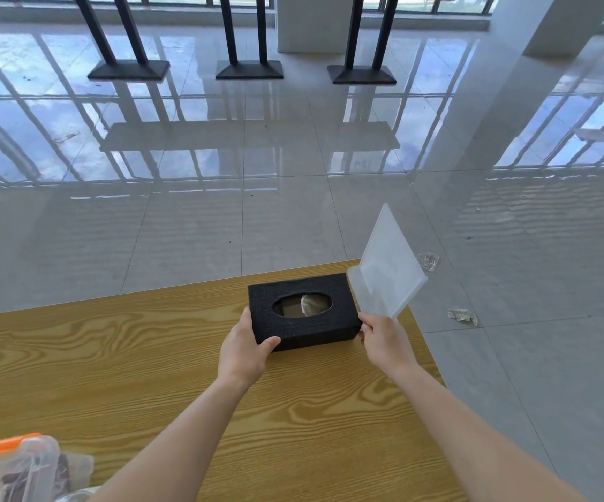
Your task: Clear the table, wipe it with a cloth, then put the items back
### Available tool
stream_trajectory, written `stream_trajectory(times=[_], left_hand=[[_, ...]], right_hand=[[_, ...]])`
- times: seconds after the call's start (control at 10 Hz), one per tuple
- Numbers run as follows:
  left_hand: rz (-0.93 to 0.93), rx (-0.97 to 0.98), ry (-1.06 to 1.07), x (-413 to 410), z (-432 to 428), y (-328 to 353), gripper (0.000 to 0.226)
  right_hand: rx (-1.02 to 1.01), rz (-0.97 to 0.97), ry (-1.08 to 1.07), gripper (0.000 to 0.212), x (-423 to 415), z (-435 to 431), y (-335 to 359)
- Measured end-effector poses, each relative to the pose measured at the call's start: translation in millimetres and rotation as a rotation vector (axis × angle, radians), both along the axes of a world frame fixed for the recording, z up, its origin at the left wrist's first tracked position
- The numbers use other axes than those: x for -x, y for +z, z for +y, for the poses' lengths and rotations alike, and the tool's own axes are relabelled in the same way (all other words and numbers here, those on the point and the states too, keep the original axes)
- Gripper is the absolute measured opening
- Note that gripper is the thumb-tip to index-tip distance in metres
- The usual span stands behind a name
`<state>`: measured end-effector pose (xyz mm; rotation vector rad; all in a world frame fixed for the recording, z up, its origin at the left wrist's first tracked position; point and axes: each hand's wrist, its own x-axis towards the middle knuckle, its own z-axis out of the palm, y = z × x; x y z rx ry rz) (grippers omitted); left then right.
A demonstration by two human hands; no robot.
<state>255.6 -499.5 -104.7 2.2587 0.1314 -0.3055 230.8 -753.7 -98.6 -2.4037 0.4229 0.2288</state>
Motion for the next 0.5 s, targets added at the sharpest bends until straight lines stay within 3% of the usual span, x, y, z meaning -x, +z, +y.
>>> stream_trajectory(times=[0.3,0.5], left_hand=[[0.056,-0.05,0.011,0.3,2.7,5.1,0.063],[0.019,-0.119,-0.004,7.2,3.2,31.9,0.077]], right_hand=[[-0.027,-0.031,-0.013,0.026,2.0,-2.9,11.4],[-0.066,-0.106,-0.055,0.037,12.5,-9.9,32.0]])
